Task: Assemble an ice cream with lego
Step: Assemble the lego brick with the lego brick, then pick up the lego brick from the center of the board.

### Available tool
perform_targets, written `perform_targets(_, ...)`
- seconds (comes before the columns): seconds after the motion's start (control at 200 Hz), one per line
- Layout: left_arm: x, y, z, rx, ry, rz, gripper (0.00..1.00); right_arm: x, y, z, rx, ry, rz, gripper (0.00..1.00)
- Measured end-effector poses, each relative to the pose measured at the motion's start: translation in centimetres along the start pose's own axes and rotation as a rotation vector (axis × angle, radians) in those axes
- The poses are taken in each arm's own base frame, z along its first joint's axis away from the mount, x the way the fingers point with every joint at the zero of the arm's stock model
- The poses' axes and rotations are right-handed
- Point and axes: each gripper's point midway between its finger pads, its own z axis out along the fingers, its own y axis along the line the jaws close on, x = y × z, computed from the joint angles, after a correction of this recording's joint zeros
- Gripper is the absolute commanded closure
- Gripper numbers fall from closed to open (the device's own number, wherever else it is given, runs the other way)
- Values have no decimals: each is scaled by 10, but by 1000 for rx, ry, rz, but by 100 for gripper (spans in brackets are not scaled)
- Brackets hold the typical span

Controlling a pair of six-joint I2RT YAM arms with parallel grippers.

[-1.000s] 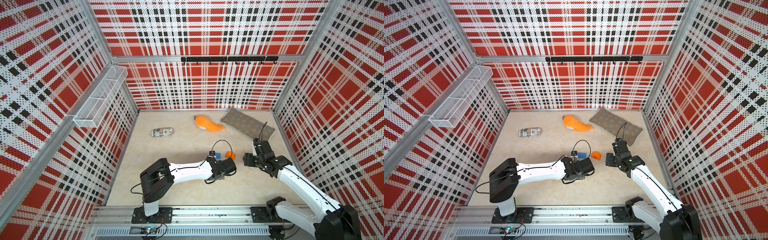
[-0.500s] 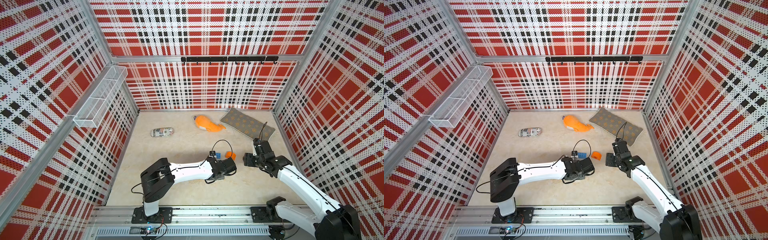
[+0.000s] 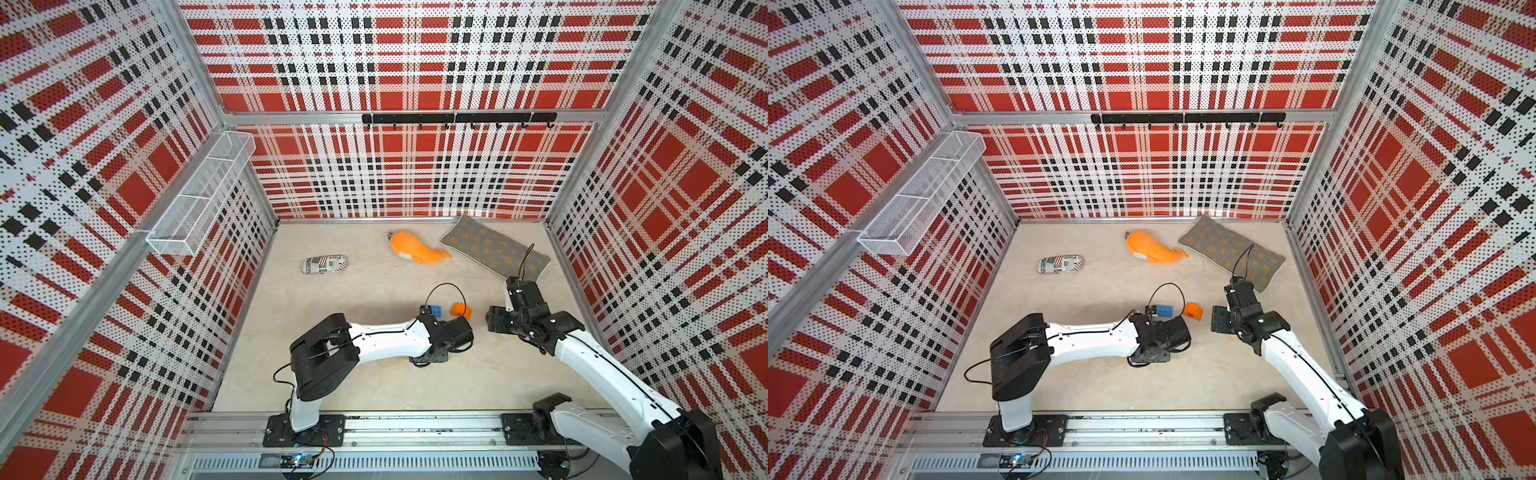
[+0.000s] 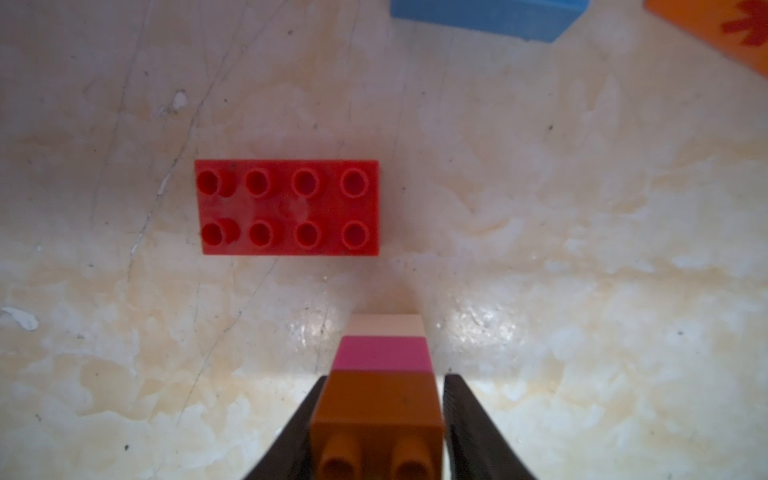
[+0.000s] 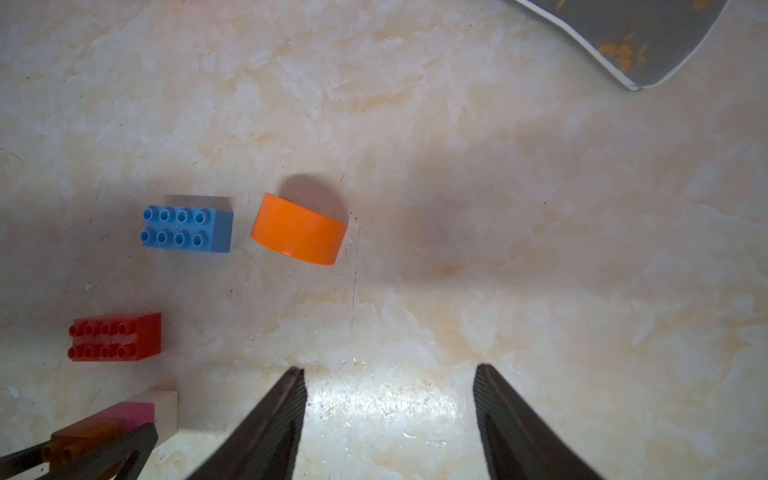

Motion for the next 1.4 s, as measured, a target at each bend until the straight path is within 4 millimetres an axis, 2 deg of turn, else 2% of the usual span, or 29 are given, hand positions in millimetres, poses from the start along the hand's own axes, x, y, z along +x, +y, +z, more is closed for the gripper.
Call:
perform_targets(0.246, -2, -5, -16, 37, -12, 8, 48, 0, 0, 0, 0, 1, -4, 26)
perform_targets(0.471, -11, 0, -46, 93, -45, 3, 46, 1, 7, 2, -29, 39, -45, 21)
perform_targets(0.536, -18, 3, -56, 109, -67, 2, 46, -8, 15, -2, -48, 42, -73, 19)
perform_targets(0.606, -26, 9, -64, 120, -93, 6, 46, -28, 30, -11, -78, 20, -117, 19)
perform_targets(0.676, -39, 21, -71, 118, -129, 10, 46, -53, 51, -20, -108, -18, -173, 19)
perform_targets(0.747, -57, 35, -77, 116, -173, 6, 45, -69, 75, -23, -136, -27, -275, 21)
perform_targets(0.812, -77, 50, -82, 125, -223, -6, 43, -74, 96, -16, -150, -1, -381, 23)
perform_targets(0.882, -99, 68, -90, 144, -280, -25, 41, -71, 114, -1, -149, 49, -499, 24)
perform_targets(0.972, -126, 89, -101, 181, -354, -52, 39, -54, 135, 25, -145, 137, -683, 25)
perform_targets(1.107, -161, 117, -116, 241, -444, -89, 38, -26, 151, 52, -167, 254, -925, 29)
perform_targets(1.233, -178, 132, -116, 274, -476, -85, 39, -23, 160, 63, -212, 283, -1088, 28)
perform_targets(1.398, -182, 132, -110, 339, -459, -49, 42, -31, 176, 62, -288, 270, -1238, 28)
